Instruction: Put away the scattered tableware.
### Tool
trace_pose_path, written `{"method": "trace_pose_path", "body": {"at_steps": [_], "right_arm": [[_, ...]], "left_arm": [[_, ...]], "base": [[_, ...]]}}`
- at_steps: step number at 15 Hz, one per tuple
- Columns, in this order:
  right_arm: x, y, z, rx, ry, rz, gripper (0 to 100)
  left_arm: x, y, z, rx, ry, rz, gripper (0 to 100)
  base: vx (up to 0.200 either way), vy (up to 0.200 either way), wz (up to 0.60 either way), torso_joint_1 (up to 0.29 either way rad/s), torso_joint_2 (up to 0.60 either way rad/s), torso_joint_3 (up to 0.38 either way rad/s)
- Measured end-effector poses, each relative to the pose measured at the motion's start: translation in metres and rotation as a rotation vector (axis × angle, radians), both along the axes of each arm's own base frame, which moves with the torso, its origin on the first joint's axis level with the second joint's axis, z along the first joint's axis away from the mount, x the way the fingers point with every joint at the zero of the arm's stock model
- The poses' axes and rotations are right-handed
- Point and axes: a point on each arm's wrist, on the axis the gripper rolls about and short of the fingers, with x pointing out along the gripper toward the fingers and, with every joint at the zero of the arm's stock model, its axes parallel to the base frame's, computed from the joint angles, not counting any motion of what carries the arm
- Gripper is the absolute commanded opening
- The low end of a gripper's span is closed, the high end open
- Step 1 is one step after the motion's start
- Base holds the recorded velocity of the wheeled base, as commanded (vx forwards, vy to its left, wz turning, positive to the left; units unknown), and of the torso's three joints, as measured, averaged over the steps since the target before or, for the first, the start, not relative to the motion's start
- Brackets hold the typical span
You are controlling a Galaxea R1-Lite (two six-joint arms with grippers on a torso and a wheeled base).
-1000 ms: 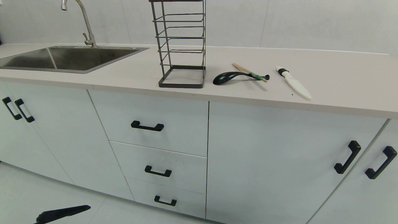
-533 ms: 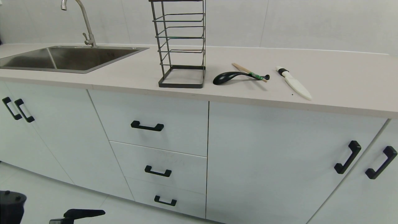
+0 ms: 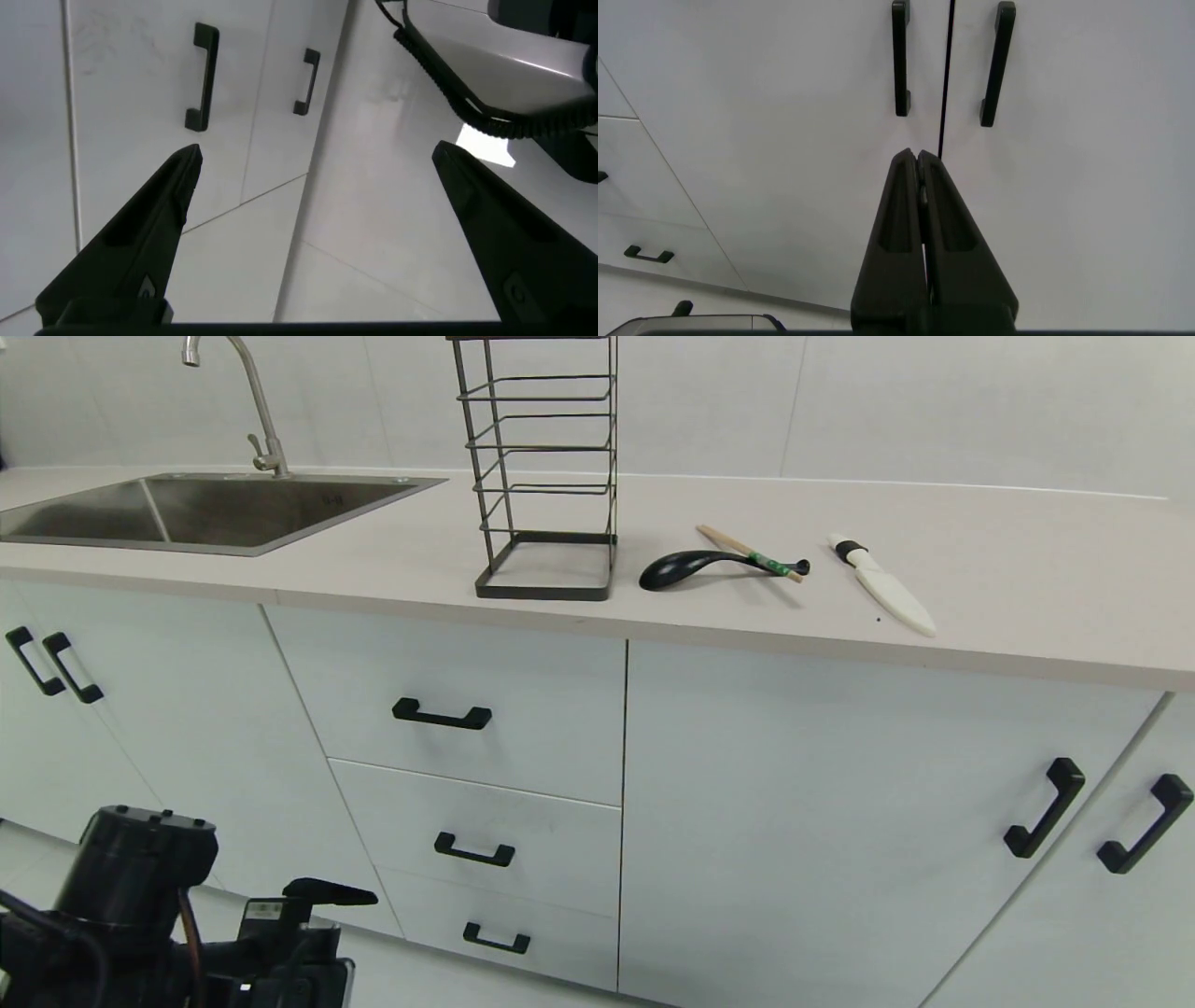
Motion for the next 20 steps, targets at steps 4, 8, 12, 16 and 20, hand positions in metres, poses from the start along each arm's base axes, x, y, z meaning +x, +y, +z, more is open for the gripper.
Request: {"method": "trace_pose_path", "body": {"at_steps": [4, 8, 12, 16, 20], "right_arm": [[0.000, 0.000, 0.000, 0.000, 0.000, 0.001, 0], [0.000, 0.000, 0.000, 0.000, 0.000, 0.000, 0], [0.000, 0.000, 0.000, 0.000, 0.000, 0.000, 0], [0.000, 0.000, 0.000, 0.000, 0.000, 0.000, 0], [0.000, 0.000, 0.000, 0.000, 0.000, 0.000, 0]], "left_arm": [[0.016, -0.004, -0.010, 0.024, 0.018, 0.012, 100], [0.036, -0.010, -0.028, 0.043, 0.006, 0.002, 100], [0.058, -0.015, -0.050, 0.050, -0.025, -0.014, 100], [0.074, -0.021, -0.066, 0.057, -0.008, -0.018, 100], [0.097, -0.030, -0.077, 0.056, -0.020, -0.030, 100]], "base": [[0.000, 0.000, 0.00, 0.000, 0.00, 0.000], [0.000, 0.000, 0.00, 0.000, 0.00, 0.000], [0.000, 0.000, 0.00, 0.000, 0.00, 0.000], [0.000, 0.000, 0.00, 0.000, 0.00, 0.000], [0.000, 0.000, 0.00, 0.000, 0.00, 0.000]]}}
